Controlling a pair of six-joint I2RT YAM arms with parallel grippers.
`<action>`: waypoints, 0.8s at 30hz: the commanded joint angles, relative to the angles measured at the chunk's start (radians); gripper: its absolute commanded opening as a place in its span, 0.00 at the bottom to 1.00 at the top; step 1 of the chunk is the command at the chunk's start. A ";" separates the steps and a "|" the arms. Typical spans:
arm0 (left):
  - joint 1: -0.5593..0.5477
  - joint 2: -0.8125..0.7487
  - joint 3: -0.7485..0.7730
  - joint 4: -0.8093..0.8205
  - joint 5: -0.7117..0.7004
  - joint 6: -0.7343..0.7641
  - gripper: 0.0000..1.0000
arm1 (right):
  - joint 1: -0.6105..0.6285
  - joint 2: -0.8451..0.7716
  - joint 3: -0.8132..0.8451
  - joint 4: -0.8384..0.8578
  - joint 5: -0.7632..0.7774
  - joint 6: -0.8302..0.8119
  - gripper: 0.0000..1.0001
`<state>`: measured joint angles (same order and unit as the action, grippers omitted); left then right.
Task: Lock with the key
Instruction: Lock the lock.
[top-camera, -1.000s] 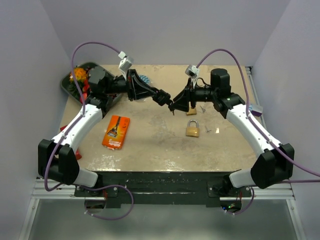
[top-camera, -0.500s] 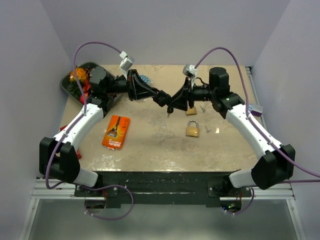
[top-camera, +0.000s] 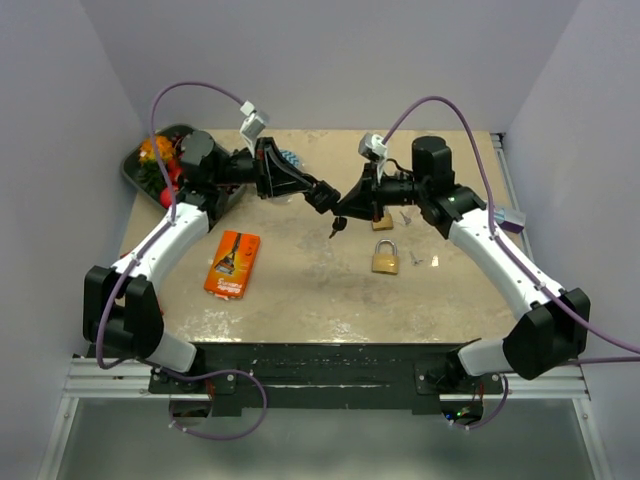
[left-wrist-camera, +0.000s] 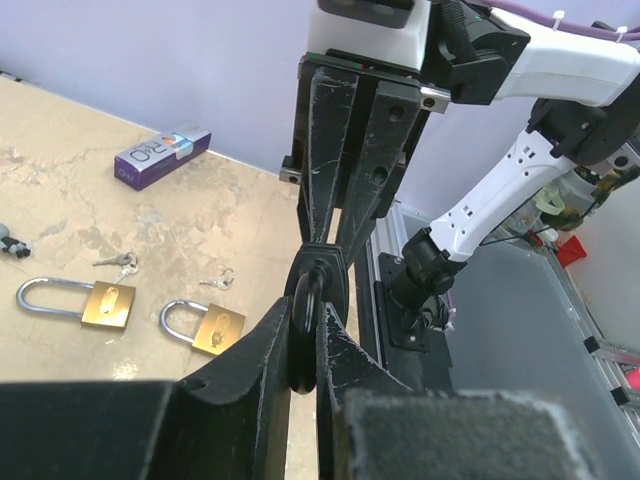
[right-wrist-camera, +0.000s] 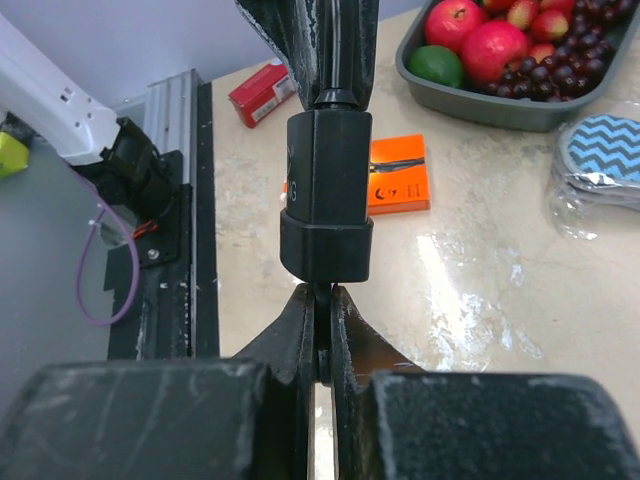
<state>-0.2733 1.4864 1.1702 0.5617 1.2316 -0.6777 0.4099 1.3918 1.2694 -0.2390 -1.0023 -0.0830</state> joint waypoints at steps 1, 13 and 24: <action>0.083 0.031 0.130 0.113 -0.055 -0.033 0.00 | -0.011 -0.056 -0.033 -0.079 0.040 -0.049 0.00; 0.184 0.104 0.217 0.242 -0.043 -0.149 0.00 | -0.068 -0.086 -0.183 -0.022 0.064 0.000 0.00; 0.215 0.110 0.194 0.265 -0.046 -0.163 0.00 | -0.075 -0.111 -0.288 0.035 0.047 0.069 0.00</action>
<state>-0.2310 1.6287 1.2922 0.6502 1.3506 -0.7761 0.3885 1.3220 1.0718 0.0288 -0.9249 0.0040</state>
